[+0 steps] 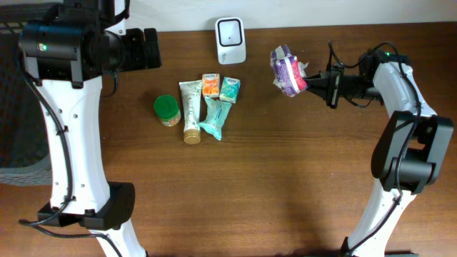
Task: Scan the item barcode
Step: 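Raise the tissue pack with the right gripper over the scanner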
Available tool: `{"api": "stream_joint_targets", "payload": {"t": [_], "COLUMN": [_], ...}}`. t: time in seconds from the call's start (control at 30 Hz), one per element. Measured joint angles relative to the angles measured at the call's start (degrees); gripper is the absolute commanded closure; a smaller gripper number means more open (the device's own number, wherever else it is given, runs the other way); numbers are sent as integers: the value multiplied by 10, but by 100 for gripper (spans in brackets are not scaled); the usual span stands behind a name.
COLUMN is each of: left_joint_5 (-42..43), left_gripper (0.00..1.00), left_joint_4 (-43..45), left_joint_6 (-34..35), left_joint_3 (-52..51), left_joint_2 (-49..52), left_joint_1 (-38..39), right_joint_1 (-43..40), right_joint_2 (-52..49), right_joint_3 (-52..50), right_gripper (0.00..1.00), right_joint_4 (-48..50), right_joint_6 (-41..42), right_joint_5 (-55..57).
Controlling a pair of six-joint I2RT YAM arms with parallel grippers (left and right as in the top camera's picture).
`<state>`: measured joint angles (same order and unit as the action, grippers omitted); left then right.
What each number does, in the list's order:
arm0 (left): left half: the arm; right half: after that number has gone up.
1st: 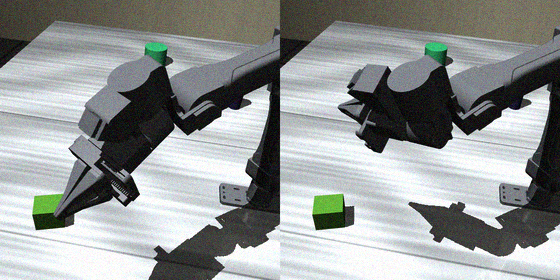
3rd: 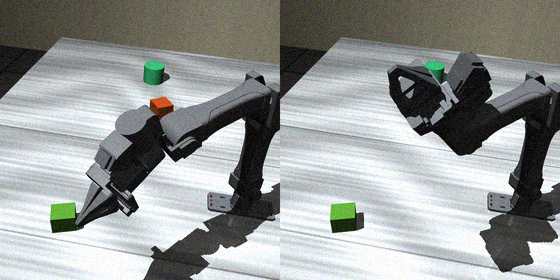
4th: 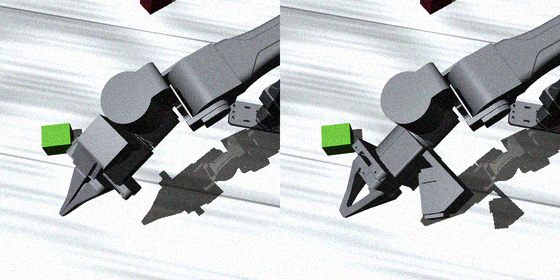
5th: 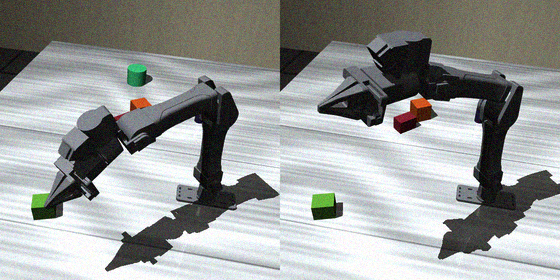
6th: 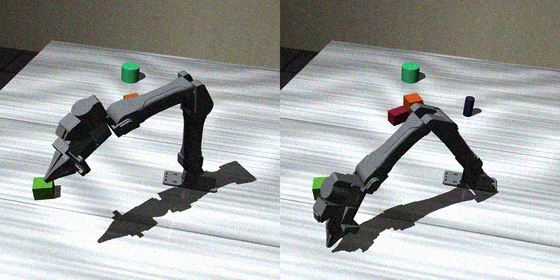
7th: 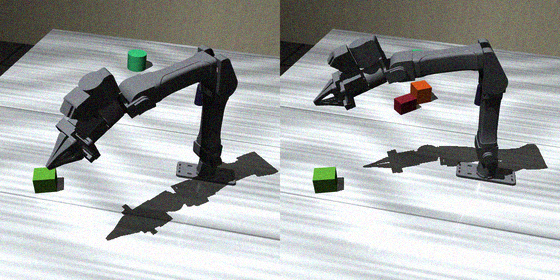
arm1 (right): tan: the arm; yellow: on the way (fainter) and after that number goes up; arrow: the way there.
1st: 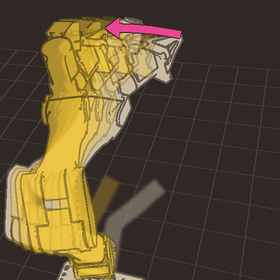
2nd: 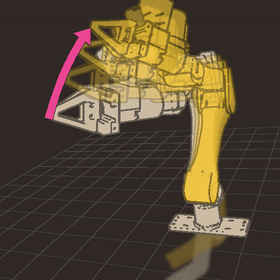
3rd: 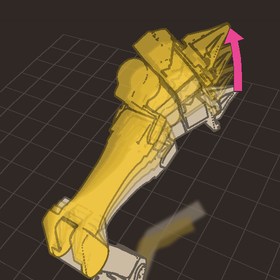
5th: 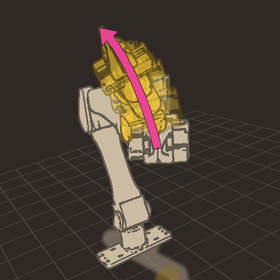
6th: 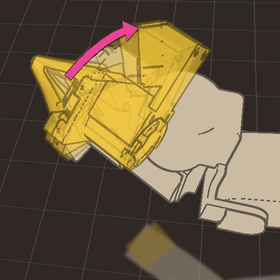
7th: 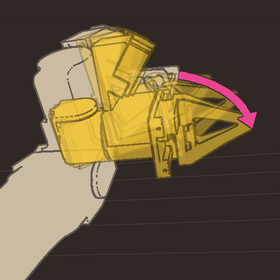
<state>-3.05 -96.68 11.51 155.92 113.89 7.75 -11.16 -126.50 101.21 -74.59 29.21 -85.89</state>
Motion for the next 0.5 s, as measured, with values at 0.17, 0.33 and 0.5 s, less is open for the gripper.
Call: {"api": "stream_joint_targets", "payload": {"t": [0.17, 0.33, 0.5], "left_joint_5": [0, 0, 0], "left_gripper": [1, 1, 1], "left_joint_4": [0, 0, 0], "left_joint_6": [0, 0, 0], "left_joint_3": [0, 0, 0], "left_joint_2": [0, 0, 0], "left_joint_1": [0, 0, 0], "right_joint_1": [51, 177, 256], "right_joint_2": [0, -2, -3], "right_joint_3": [0, 5, 71], "right_gripper": [96, 96, 96], "right_joint_4": [111, 307, 506], "right_joint_6": [-37, 14, 24], "right_joint_5": [146, 416, 689]}}
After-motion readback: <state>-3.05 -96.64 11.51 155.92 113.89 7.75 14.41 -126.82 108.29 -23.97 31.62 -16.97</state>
